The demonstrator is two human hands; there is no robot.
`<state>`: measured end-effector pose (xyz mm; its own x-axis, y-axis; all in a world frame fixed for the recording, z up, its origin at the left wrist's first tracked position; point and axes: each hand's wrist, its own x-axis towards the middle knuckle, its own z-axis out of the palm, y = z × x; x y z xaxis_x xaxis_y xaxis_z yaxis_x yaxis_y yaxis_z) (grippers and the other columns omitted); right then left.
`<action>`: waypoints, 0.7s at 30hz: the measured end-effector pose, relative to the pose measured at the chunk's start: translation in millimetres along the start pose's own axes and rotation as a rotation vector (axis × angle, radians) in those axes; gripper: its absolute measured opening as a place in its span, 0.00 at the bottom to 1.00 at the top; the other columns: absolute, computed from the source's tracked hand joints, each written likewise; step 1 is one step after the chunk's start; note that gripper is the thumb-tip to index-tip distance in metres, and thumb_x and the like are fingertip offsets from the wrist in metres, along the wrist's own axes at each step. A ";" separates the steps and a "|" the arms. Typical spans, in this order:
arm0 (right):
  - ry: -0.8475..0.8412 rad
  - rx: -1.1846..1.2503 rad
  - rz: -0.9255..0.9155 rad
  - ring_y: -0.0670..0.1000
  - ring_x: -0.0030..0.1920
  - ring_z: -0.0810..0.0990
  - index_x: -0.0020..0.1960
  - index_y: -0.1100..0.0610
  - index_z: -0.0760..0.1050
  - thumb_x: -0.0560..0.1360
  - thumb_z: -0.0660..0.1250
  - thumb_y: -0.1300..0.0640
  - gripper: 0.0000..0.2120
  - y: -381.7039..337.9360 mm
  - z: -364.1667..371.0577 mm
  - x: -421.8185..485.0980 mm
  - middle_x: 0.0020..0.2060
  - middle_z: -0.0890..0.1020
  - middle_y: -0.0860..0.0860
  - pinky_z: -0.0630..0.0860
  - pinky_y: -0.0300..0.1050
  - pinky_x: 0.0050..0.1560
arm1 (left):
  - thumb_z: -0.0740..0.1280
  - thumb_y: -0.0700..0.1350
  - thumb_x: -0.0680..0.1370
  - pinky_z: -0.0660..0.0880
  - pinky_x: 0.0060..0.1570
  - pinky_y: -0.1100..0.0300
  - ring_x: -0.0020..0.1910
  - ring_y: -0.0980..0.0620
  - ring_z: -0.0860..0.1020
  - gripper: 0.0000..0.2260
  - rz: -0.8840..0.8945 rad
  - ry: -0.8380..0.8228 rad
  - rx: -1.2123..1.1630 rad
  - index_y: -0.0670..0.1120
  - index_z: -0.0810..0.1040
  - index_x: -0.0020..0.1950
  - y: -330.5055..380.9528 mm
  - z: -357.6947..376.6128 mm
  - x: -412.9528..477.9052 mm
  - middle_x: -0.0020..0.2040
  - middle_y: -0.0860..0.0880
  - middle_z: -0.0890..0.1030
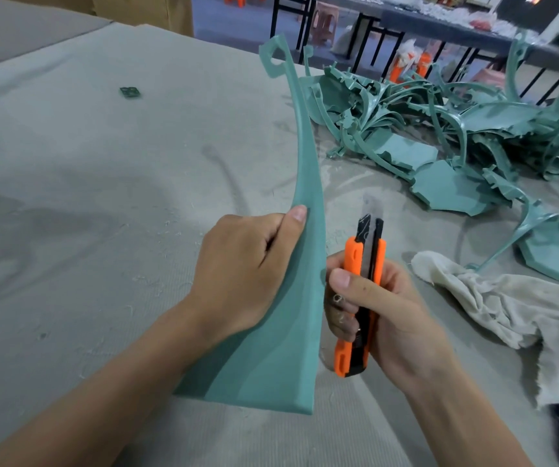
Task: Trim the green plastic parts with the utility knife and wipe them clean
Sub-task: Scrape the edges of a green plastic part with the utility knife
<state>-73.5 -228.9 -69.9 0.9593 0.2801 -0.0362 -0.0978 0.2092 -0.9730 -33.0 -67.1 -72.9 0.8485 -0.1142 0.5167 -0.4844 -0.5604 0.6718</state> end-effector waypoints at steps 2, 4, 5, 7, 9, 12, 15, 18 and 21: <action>0.032 -0.085 -0.003 0.46 0.22 0.67 0.33 0.51 0.79 0.65 0.74 0.51 0.06 -1.0 -0.9 0.5 0.23 0.70 0.48 0.67 0.37 0.25 | 0.56 0.52 0.81 0.56 0.25 0.59 0.21 0.51 0.60 0.24 0.025 0.005 0.082 0.50 0.54 0.27 1.0 -0.8 -0.2 0.20 0.53 0.56; 0.062 -0.126 0.021 0.46 0.21 0.67 0.30 0.51 0.78 0.64 0.75 0.51 0.08 -1.8 -2.3 1.0 0.22 0.69 0.49 0.67 0.37 0.24 | 0.56 0.51 0.82 0.56 0.25 0.59 0.20 0.54 0.59 0.24 0.058 0.005 0.166 0.51 0.53 0.27 1.7 -1.6 -0.5 0.20 0.53 0.56; 0.070 -0.136 0.034 0.46 0.21 0.66 0.30 0.51 0.78 0.64 0.75 0.51 0.08 -2.4 -3.7 1.2 0.22 0.69 0.49 0.66 0.37 0.24 | 0.56 0.50 0.82 0.56 0.25 0.59 0.20 0.56 0.58 0.24 0.070 0.002 0.199 0.51 0.52 0.27 1.9 -1.8 -0.6 0.20 0.54 0.55; 0.081 -0.169 0.045 0.47 0.21 0.66 0.30 0.53 0.77 0.64 0.75 0.53 0.09 -3.7 -6.4 1.4 0.22 0.69 0.50 0.66 0.38 0.23 | 0.55 0.51 0.82 0.56 0.26 0.59 0.21 0.57 0.58 0.23 0.089 -0.006 0.246 0.52 0.51 0.28 2.0 -1.8 -1.0 0.21 0.54 0.55; 0.103 -0.234 0.043 0.48 0.21 0.65 0.30 0.53 0.77 0.66 0.74 0.57 0.08 -4.4 -8.6 1.6 0.22 0.69 0.51 0.66 0.38 0.24 | 0.54 0.51 0.82 0.55 0.25 0.61 0.21 0.58 0.57 0.23 0.113 -0.017 0.298 0.52 0.50 0.29 2.2 -2.0 -1.4 0.21 0.55 0.55; 0.149 -0.372 0.027 0.49 0.22 0.66 0.31 0.55 0.78 0.67 0.71 0.57 0.07 -3.5 -9.9 0.5 0.21 0.69 0.52 0.66 0.39 0.24 | 0.51 0.53 0.82 0.54 0.24 0.63 0.21 0.57 0.58 0.22 0.119 -0.063 0.368 0.52 0.51 0.29 1.6 -1.3 -2.3 0.21 0.55 0.56; 0.187 -0.448 0.015 0.50 0.23 0.64 0.34 0.65 0.74 0.66 0.70 0.56 0.11 -1.8 -9.8 -0.7 0.21 0.67 0.54 0.64 0.40 0.24 | 0.48 0.54 0.81 0.56 0.24 0.60 0.22 0.52 0.63 0.21 0.108 -0.112 0.390 0.51 0.53 0.28 0.9 0.3 -3.2 0.22 0.55 0.59; 0.222 -0.474 -0.006 0.52 0.25 0.61 0.38 0.74 0.68 0.64 0.69 0.57 0.19 -2.1 -7.1 -0.1 0.23 0.65 0.57 0.61 0.43 0.25 | 0.48 0.55 0.81 0.55 0.23 0.60 0.22 0.52 0.63 0.21 0.113 -0.124 0.412 0.52 0.52 0.28 2.7 0.4 -2.9 0.22 0.55 0.58; 0.258 -0.488 -0.018 0.52 0.27 0.59 0.37 0.75 0.65 0.62 0.68 0.58 0.20 -3.0 -1.8 0.2 0.24 0.63 0.57 0.57 0.45 0.26 | 0.48 0.54 0.81 0.55 0.24 0.59 0.22 0.51 0.64 0.20 0.118 -0.137 0.421 0.51 0.55 0.29 2.6 0.9 -4.5 0.23 0.55 0.58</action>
<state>-72.5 -231.2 -67.4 0.9995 0.0292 -0.0140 -0.0058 -0.2644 -0.9644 -37.9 -68.8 -73.9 0.8266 -0.2891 0.4828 -0.4751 -0.8183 0.3236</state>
